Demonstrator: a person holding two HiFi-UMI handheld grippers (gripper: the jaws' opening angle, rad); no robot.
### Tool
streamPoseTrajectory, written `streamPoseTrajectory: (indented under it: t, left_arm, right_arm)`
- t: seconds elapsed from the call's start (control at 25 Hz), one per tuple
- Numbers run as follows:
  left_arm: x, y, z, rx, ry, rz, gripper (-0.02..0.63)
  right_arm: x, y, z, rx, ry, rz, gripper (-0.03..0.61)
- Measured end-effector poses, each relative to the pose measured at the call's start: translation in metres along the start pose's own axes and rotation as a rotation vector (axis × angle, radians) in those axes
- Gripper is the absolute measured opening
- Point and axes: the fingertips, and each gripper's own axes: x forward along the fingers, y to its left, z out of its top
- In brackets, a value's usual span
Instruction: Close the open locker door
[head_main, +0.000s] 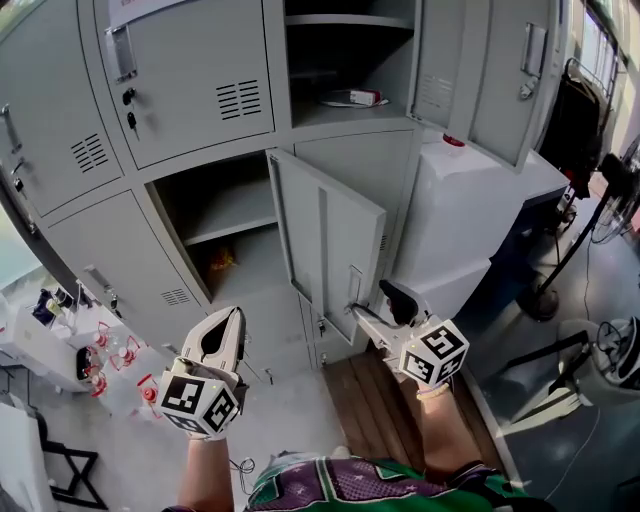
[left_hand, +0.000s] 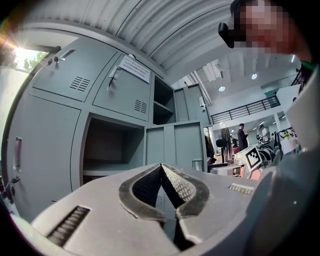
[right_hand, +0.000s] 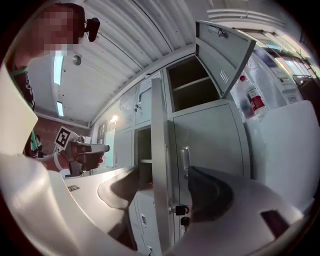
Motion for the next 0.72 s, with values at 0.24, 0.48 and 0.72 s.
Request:
streamPoseTrajectory:
  t: [0.24,0.48,0.72]
  left_arm:
    - [0.002,0.006,-0.003,0.0,0.013,0.03,0.021]
    - [0.01,0.004,0.001,0.026,0.018,0.044,0.021]
    - [0.012,0.003,0.001,0.029,0.008,0.044,0.021]
  right_arm:
    - [0.014,-0.007,-0.003,0.034,-0.018,0.041,0.275]
    - [0.019,0.001,0.001,0.028,-0.031,0.108,0.215]
    - [0.021,0.003,0.002,0.026,-0.042,0.125,0.126]
